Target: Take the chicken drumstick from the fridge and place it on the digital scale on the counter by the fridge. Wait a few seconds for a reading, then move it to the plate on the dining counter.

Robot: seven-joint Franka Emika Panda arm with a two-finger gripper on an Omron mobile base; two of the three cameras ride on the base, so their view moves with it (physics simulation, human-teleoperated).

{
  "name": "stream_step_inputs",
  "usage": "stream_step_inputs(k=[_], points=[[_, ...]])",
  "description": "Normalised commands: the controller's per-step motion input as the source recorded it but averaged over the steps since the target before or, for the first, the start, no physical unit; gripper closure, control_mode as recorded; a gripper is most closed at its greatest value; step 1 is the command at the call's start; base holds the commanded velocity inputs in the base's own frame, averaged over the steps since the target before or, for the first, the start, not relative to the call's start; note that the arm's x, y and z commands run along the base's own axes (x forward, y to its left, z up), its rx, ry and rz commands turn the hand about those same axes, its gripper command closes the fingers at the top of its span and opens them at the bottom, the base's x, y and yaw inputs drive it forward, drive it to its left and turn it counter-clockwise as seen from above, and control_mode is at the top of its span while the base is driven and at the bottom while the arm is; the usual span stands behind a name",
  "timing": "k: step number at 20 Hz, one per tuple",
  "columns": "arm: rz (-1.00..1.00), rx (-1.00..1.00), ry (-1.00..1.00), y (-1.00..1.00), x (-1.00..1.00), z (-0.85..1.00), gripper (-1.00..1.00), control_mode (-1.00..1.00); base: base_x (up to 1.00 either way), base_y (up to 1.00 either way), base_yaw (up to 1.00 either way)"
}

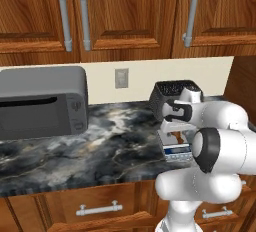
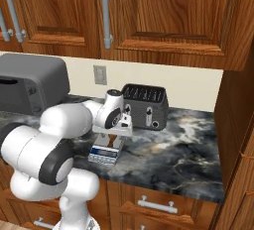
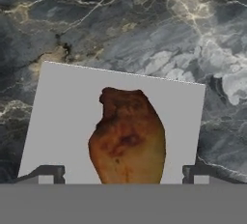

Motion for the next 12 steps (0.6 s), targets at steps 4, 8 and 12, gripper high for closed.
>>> stream_step_inputs(k=[4,8,12], points=[[0.02,0.00,0.00,-0.01,-0.81,0.39,-1.00,-1.00,0.00,0.00,0.00],[0.02,0.00,-0.02,-0.03,-1.00,0.52,-1.00,-1.00,0.00,0.00,0.00],[0.04,0.00,-0.04,0.00,-1.00,0.69,-1.00,-1.00,0.00,0.00,0.00]])
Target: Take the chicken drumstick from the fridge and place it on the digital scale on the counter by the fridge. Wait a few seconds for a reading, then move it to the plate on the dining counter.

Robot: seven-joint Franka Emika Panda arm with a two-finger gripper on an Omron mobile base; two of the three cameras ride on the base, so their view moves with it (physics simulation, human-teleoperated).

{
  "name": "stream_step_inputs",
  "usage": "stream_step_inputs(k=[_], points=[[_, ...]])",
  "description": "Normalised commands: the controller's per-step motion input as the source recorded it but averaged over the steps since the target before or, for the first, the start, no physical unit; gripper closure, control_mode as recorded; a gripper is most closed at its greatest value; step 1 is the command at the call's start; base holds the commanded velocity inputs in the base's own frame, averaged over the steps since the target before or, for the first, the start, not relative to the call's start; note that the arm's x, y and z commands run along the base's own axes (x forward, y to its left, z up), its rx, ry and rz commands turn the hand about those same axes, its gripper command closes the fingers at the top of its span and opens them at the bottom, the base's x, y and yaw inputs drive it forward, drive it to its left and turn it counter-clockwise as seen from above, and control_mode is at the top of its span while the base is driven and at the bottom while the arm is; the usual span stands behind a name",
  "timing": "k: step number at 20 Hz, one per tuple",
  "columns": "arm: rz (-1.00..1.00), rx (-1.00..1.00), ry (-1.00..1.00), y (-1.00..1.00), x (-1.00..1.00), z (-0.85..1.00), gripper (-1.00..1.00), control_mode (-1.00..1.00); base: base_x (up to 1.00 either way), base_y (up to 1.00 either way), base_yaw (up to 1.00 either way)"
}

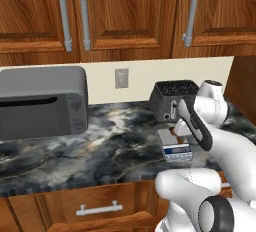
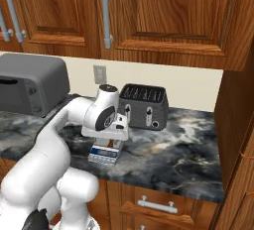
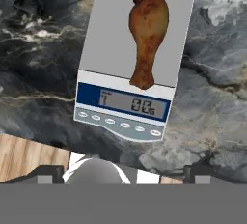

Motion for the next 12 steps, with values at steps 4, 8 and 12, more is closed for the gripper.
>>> stream_step_inputs(k=[4,8,12], points=[[0.03,0.00,0.00,0.00,-1.00,0.84,-1.00,-1.00,0.00,0.00,0.00],[0.01,0.00,0.00,0.05,-0.92,0.91,-1.00,-1.00,0.00,0.00,0.00],[0.01,-0.01,0.00,0.15,-0.64,0.66,-1.00,-1.00,0.00,0.00,0.00]])
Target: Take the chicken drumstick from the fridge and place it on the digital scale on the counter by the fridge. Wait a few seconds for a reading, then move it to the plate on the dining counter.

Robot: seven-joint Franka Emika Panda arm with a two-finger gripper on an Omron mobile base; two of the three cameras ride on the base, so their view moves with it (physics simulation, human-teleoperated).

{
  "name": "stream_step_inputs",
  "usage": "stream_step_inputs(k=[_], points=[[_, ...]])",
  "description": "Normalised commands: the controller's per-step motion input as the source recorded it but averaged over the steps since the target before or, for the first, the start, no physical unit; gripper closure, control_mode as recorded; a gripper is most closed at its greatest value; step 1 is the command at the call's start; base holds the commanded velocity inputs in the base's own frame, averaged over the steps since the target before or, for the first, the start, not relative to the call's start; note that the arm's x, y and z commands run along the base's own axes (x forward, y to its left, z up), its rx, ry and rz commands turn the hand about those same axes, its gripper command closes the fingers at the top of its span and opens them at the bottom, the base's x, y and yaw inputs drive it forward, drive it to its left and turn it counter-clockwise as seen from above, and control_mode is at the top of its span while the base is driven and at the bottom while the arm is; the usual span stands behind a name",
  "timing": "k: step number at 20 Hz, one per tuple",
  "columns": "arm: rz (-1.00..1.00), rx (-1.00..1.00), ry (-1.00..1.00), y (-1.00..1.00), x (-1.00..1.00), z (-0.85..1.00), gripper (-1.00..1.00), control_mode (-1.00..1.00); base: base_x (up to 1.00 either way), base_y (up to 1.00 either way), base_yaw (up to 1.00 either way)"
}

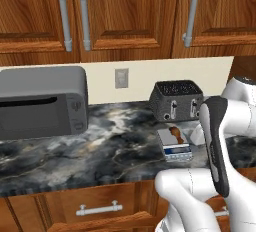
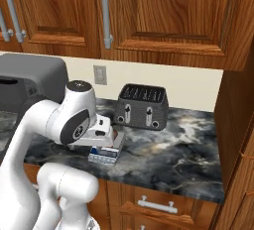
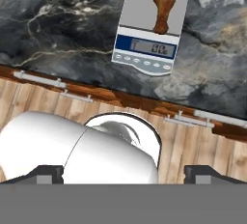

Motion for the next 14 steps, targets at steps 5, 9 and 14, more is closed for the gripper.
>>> stream_step_inputs(k=[5,9,14], points=[[0.01,0.00,-0.02,0.03,-0.05,0.07,-1.00,-1.00,0.00,0.00,0.00],[0.00,0.00,0.00,0.00,0.00,0.00,-1.00,-1.00,0.00,0.00,0.00],[0.00,0.00,0.00,0.00,0.00,0.00,-1.00,-1.00,0.00,0.00,0.00]])
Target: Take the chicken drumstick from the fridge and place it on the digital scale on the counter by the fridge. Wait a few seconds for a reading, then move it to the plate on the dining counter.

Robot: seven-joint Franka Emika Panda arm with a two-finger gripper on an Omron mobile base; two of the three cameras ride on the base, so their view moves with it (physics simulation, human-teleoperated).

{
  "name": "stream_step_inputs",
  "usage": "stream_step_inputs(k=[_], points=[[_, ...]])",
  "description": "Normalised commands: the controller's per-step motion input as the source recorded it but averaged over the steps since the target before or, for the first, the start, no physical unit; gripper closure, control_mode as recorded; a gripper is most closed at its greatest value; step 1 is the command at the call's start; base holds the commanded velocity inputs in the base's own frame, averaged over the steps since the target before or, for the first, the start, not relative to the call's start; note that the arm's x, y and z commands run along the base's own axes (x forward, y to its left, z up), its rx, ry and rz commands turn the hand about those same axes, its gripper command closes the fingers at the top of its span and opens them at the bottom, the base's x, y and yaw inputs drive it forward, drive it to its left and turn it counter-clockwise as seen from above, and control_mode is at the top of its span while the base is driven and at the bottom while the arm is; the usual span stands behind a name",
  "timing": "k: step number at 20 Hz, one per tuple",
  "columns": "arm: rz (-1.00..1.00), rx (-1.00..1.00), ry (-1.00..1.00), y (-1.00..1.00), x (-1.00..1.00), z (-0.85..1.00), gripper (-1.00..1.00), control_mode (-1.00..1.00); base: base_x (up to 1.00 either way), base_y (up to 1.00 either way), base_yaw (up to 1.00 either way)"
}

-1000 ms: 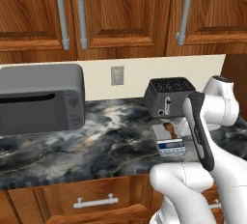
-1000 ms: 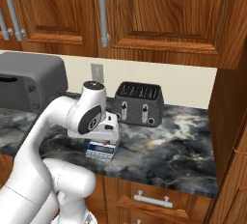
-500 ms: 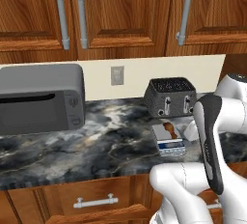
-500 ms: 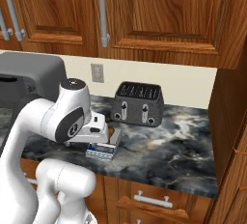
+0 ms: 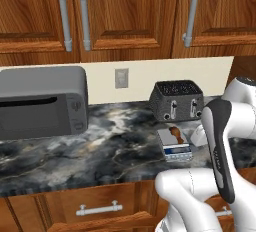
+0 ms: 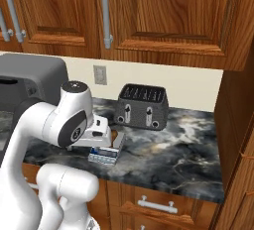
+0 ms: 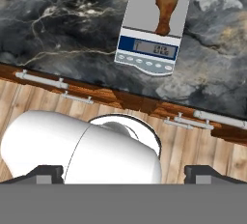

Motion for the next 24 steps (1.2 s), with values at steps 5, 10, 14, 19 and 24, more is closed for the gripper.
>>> stream_step_inputs(k=[5,10,14,19,24], points=[[0.00,0.00,0.00,0.00,0.00,0.00,-1.00,-1.00,0.00,0.00,0.00],[0.00,0.00,0.00,0.00,0.00,0.00,-1.00,-1.00,0.00,0.00,0.00],[0.00,0.00,0.00,0.00,0.00,0.00,-1.00,-1.00,0.00,0.00,0.00],[0.00,0.00,0.00,0.00,0.00,0.00,-1.00,-1.00,0.00,0.00,0.00],[0.00,0.00,0.00,0.00,0.00,0.00,-1.00,-1.00,0.00,0.00,0.00]])
